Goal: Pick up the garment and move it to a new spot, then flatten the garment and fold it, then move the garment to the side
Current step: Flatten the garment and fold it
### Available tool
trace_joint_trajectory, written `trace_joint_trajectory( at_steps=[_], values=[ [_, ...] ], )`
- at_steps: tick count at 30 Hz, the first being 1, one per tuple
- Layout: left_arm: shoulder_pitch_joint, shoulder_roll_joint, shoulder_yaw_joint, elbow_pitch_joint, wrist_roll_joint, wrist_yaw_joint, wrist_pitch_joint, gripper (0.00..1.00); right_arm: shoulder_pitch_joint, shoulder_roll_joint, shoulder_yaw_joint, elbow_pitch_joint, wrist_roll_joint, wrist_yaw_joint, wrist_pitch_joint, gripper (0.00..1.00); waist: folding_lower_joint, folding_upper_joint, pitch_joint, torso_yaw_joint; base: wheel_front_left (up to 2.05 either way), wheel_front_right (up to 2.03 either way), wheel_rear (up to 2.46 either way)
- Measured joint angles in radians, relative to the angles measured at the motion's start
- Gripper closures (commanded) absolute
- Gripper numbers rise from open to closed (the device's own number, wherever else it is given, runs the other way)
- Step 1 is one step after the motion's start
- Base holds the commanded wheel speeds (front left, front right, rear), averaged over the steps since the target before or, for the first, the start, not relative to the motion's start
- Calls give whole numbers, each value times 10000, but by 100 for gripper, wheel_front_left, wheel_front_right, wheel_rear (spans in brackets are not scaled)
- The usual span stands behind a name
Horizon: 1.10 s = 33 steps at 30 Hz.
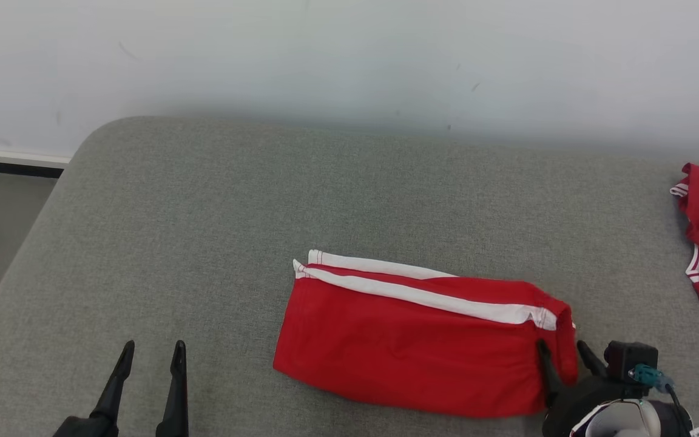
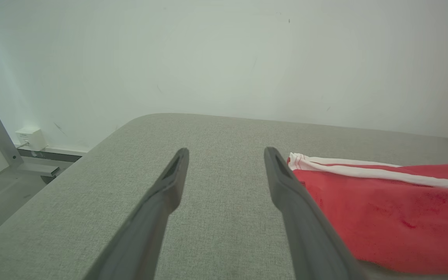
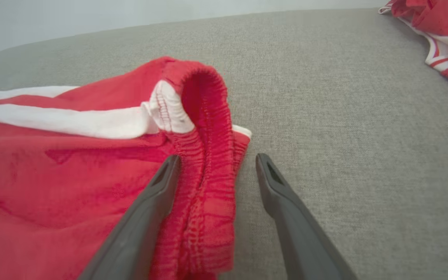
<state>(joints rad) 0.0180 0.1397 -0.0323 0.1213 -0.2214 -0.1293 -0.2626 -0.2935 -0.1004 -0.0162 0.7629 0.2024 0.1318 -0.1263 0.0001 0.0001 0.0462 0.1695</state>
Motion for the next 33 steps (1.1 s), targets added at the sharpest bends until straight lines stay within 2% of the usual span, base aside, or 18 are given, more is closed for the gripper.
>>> trace_joint_trajectory(
  at_steps=[6, 7, 8, 9, 16, 27, 30, 33],
  values=[
    [-94, 27, -146, 107, -44, -2, 0, 0, -380, 178, 161, 1097, 428, 0, -21, 0, 0, 0, -2, 35, 0, 0, 0],
    [-102, 31, -159, 113, -48, -6, 0, 0, -454, 190, 253, 1214, 504, 0, -44, 2, 0, -1, 1, 42, 0, 0, 0],
    [-108, 40, -169, 117, -50, -15, 0, 0, -527, 196, 364, 1308, 598, -2, -71, 55, 0, -1, 6, 46, 0, 0, 0],
    [-114, 50, -169, 123, -63, -15, 0, 0, -597, 209, 458, 1398, 673, -2, -96, 100, -1, 0, 13, 43, 0, 0, 0],
    [-123, 88, -125, 173, -77, -15, 0, 0, -1097, 31, 976, 1946, 1110, 4, -104, 100, 0, -1, 6, -54, 0, 0, 0],
    [88, -6, -29, 146, -77, -15, 0, 0, -1302, -2351, 1615, 1837, 1870, 2, 104, 100, 0, 0, -298, -341, 0, 0, 0],
    [198, -79, -10, 115, -75, -17, 0, 0, -1260, -2732, 1975, 1476, 2203, 2, 449, 100, -1, 0, -326, -485, 0, 0, 0],
    [245, -107, 27, 119, -75, -17, 0, 0, -1257, -2813, 2370, 1045, 2767, 2, 1225, 100, 0, 0, -359, -634, 0, 0, 0]
  ],
)
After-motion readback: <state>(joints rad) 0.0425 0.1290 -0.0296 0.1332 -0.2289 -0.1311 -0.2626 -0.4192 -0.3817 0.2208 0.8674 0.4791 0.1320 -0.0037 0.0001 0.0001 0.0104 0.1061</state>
